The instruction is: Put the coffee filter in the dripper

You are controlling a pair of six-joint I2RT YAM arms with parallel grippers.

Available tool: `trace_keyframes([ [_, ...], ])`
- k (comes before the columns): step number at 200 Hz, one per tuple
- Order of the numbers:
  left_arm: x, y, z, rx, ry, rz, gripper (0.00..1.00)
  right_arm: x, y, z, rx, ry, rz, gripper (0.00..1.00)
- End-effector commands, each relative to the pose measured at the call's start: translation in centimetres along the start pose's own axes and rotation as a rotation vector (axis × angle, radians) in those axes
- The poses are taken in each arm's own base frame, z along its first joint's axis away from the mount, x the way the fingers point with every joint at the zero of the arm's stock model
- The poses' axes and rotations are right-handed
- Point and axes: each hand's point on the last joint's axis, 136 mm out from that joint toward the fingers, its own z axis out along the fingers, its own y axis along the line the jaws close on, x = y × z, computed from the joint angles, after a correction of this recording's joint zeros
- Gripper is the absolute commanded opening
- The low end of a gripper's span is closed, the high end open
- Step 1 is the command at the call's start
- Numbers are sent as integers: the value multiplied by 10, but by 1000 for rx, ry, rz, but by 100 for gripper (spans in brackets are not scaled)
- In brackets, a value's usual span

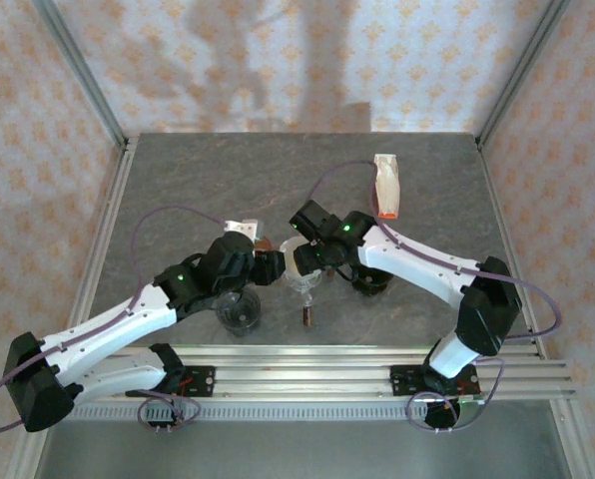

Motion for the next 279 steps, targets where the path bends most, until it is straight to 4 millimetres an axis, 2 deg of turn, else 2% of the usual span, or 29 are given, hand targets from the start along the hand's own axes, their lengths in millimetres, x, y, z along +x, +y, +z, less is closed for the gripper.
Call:
trace_keyframes([
  [1,-4,2,-2,-21,-4,-2,46,-11,-2,-9,20,-60,16,69],
  [36,-3,2,-2,-15,-4,-9,47,-21,-8,-42,-1,-145,49,69],
  [64,-2,1,0,-8,-2,-13,47,-14,-17,-51,1,-154,67,69],
  [105,-2,1,0,-9,-1,-17,46,-1,-28,-48,16,-139,84,69],
  [150,-1,3,-2,-16,-4,-19,46,1,-43,-55,57,-158,108,68],
  [179,0,3,-1,-13,-1,-23,46,-1,-35,-52,15,-150,106,69],
  [214,1,4,1,-16,1,-24,46,-9,-23,-58,-57,-189,124,70],
  [254,2,5,1,-18,3,-25,46,-1,-24,-46,-43,-151,124,70],
  [279,2,5,2,-19,2,-27,46,-4,-24,-53,-60,-187,134,70],
])
